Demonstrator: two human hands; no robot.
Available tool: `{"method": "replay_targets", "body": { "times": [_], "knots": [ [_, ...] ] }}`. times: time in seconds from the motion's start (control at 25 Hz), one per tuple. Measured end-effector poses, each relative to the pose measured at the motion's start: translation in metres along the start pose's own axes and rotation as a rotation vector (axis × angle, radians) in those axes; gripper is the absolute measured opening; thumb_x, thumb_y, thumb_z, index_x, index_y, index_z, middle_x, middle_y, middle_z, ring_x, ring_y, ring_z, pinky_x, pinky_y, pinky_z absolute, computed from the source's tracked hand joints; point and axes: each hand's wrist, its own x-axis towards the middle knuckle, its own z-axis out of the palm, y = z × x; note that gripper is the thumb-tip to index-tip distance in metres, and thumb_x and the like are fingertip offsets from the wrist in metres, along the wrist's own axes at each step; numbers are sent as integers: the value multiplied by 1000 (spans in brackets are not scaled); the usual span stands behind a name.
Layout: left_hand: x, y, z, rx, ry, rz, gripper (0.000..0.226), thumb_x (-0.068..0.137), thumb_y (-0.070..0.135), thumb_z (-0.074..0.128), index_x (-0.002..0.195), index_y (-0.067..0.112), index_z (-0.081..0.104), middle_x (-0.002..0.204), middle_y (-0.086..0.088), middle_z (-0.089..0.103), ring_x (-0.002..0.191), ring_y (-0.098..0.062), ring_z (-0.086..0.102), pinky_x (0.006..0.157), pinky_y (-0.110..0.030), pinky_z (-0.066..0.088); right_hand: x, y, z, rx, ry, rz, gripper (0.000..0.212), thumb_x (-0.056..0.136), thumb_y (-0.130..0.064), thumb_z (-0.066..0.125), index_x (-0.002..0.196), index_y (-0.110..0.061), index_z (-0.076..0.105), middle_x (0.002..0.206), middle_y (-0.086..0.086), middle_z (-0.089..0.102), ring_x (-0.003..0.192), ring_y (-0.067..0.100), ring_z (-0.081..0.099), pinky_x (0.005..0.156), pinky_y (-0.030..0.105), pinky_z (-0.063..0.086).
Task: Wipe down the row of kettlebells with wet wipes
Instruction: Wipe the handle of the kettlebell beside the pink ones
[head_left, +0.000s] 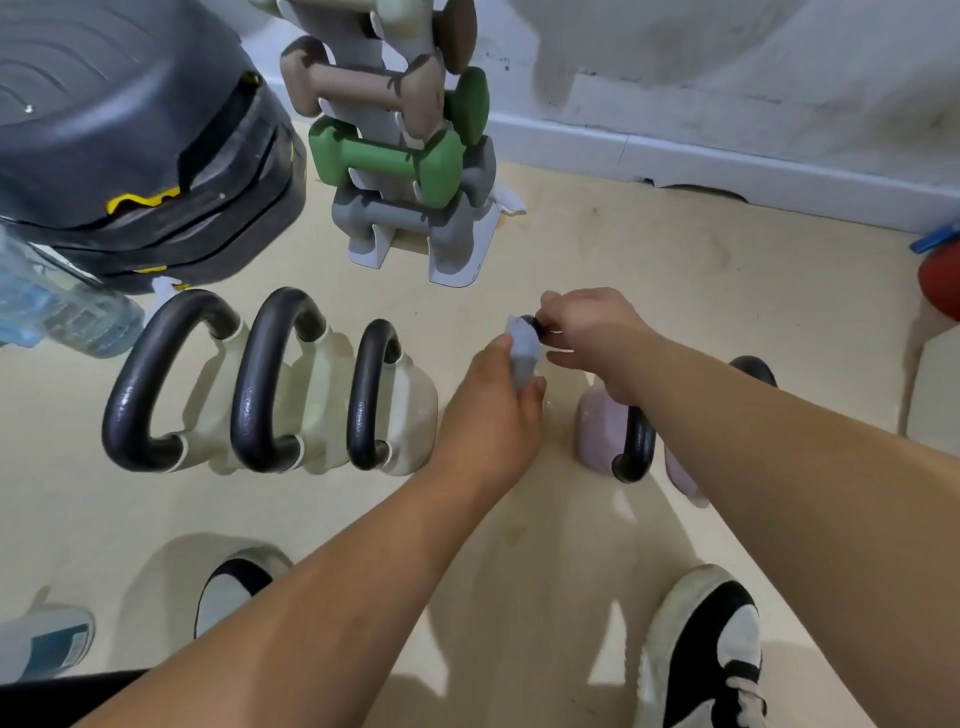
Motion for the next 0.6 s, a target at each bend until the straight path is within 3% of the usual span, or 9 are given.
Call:
{"method": "replay_targets", "body": {
  "times": [0.12, 0.2, 0.28, 0.32, 0.4, 0.44, 0.52, 0.6],
  "knots": [
    [15, 19, 12, 82, -110, -164, 61, 107, 28, 38, 161, 17, 13, 124, -3, 59, 107, -28, 61, 78, -32, 39, 10, -2, -2, 24, 33, 33, 33, 90, -28, 51, 78, -6, 72, 85, 12, 76, 87, 31, 73, 91, 43, 60],
    [49, 32, 10, 64, -137, -297, 52, 106, 31, 38, 154, 14, 28, 117, -7, 62, 95, -32, 62, 66, -32, 45, 14, -7, -3, 44, 26, 49, 37, 92, -31, 47, 80, -6, 72, 80, 11, 73, 75, 30, 66, 88, 41, 61],
    [85, 42, 6, 85, -264, -364, 24, 100, 24, 49, 119, 10, 54, 97, -12, 64, 71, -29, 61, 48, -26, 46, 19, -11, -4, 78, 45, 91, 37, 94, -34, 43, 85, -8, 68, 82, 11, 70, 74, 29, 63, 88, 41, 60],
    [96, 44, 3, 64, -296, -424, 10, 98, 19, 52, 96, 10, 56, 83, -10, 60, 60, -25, 57, 43, -23, 45, 19, -13, -3, 99, 55, 109, 34, 94, -35, 42, 86, -9, 64, 84, 11, 69, 75, 30, 62, 88, 42, 58],
    [105, 45, 2, -70, -281, -494, 29, 104, 17, 46, 76, 13, 47, 72, -8, 52, 55, -24, 52, 42, -20, 47, 21, -14, 1, 132, 47, 116, 28, 91, -32, 45, 89, -10, 62, 89, 12, 70, 78, 31, 59, 85, 40, 56],
    [102, 42, 3, -147, -236, -483, 29, 105, 20, 42, 79, 11, 49, 75, -10, 56, 60, -28, 56, 47, -22, 50, 22, -13, 3, 130, 28, 106, 25, 88, -29, 48, 92, -9, 63, 89, 12, 71, 79, 30, 58, 82, 40, 55],
    [75, 31, 7, -94, -130, -339, 29, 106, 32, 36, 104, 12, 57, 94, -5, 67, 81, -30, 64, 65, -30, 51, 21, -13, 6, 105, -20, 70, 18, 86, -20, 53, 93, -10, 66, 78, 8, 71, 79, 27, 58, 80, 38, 56],
    [29, 11, 15, -48, -22, -147, 39, 109, 41, 32, 137, 21, 50, 113, 12, 62, 98, -18, 62, 79, -28, 43, 20, -15, 7, 63, -52, 48, 22, 85, -17, 56, 98, -4, 68, 86, 13, 73, 81, 25, 64, 80, 37, 59]
  ]
}}
